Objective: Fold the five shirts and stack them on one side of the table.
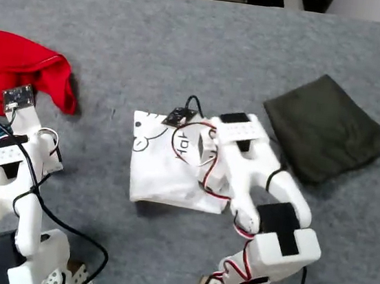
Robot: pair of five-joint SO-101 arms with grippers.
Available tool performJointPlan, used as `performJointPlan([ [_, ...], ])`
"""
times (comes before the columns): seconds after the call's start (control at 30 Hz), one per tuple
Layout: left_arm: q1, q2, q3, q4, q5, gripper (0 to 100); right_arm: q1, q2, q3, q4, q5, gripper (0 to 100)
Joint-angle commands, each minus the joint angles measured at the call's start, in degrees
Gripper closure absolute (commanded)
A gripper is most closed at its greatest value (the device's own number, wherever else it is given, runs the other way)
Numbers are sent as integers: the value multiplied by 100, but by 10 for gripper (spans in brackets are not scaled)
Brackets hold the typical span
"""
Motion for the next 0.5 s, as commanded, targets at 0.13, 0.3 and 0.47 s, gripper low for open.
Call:
performJointPlan([
  [0.13, -18, -198, -114, -70, -44, 981, 382, -145, -286, 334, 149, 994],
  [0.3, 9, -207, -1108, 1037, -35, 981, 769, -1138, -875, 1134, 158, 994],
  [0.47, 949, -154, -2462, 2092, 79, 981, 945, -1789, -1754, 1398, 158, 994],
])
